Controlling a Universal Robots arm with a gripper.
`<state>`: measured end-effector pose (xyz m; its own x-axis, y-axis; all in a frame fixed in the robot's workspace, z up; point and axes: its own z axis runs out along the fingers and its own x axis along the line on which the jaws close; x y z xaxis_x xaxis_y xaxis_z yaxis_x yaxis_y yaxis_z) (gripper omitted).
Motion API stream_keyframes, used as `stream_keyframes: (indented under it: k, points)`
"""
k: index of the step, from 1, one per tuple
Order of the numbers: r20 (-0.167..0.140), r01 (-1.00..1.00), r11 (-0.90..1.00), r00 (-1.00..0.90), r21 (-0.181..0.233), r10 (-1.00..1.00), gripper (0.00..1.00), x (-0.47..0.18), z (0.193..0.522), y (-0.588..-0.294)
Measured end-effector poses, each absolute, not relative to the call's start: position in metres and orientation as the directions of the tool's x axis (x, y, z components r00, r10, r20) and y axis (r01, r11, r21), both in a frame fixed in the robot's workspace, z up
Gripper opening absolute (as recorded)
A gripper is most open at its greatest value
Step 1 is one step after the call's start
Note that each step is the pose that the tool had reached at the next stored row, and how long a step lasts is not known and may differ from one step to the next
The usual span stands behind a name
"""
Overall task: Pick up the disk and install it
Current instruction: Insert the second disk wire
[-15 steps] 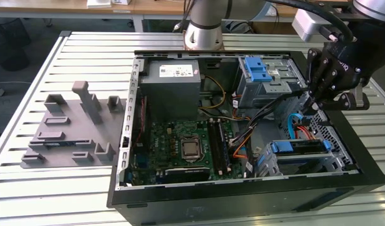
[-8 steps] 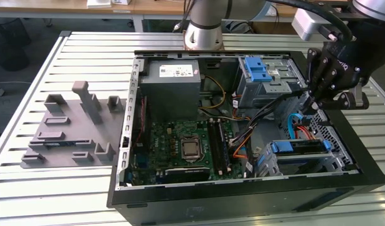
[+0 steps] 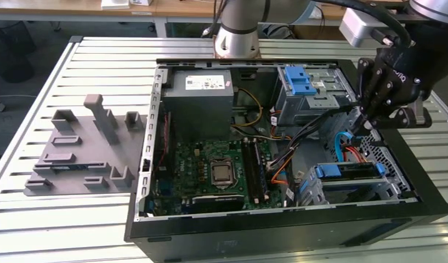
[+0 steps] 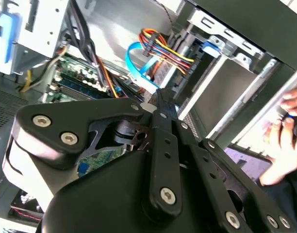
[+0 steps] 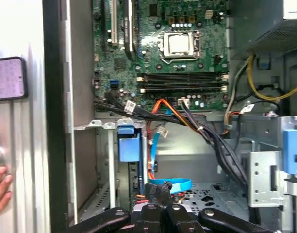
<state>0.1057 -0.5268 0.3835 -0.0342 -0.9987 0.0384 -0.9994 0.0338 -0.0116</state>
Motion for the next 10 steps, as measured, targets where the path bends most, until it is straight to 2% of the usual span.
stream_keyframes:
  k: [5, 6, 9, 10]
  points:
    - [0.077, -1.000, 0.031, -0.031, -0.008, -0.997, 0.11, 0.1056, 0.3823, -0.5269]
    - [0.081, -1.000, 0.028, -0.029, -0.005, -0.996, 0.18, 0.1057, 0.3817, -0.5269]
    - [0.085, -1.000, 0.021, -0.021, 0.003, -0.996, 0.19, 0.1057, 0.3801, -0.5266]
    - [0.085, -1.000, 0.019, -0.019, 0.006, -0.996, 0.25, 0.1057, 0.3800, -0.5262]
